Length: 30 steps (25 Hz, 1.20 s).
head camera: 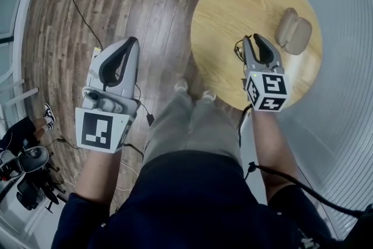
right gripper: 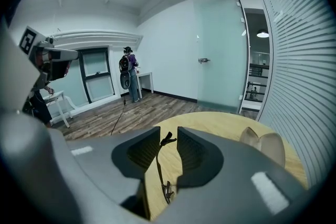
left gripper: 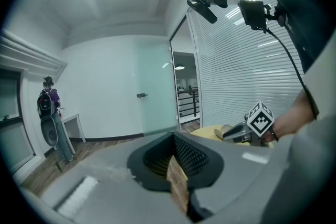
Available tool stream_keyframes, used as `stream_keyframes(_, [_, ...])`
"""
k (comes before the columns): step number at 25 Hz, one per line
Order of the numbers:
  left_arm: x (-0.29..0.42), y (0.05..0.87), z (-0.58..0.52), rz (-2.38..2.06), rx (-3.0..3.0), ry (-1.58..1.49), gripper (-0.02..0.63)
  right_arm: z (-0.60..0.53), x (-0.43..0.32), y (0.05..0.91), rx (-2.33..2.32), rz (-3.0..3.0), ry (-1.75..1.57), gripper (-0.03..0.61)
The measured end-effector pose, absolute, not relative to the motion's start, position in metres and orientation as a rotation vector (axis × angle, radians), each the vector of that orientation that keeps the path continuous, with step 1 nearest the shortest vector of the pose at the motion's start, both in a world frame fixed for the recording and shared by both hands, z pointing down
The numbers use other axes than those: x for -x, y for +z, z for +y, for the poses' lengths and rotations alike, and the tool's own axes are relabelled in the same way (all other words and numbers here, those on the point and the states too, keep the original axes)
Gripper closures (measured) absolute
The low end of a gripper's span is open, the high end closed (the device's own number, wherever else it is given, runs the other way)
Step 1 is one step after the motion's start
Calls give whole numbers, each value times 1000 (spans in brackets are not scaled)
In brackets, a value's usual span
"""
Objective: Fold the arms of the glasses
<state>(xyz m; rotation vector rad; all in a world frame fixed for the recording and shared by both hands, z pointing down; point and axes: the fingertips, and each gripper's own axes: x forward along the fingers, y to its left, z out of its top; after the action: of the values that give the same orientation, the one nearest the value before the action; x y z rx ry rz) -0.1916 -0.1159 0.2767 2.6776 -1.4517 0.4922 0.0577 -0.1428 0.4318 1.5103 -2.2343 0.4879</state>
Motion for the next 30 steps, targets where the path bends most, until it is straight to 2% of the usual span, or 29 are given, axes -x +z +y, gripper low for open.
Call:
stream_keyframes(12, [190,272,-124,-1462,-2668,460,612,-146,-57,435,-1505,-2217,501,505])
stream_keyframes(30, [180,270,-114,-1434,-2686,467,612,-128,-68,430,-1511,-2214,491,509])
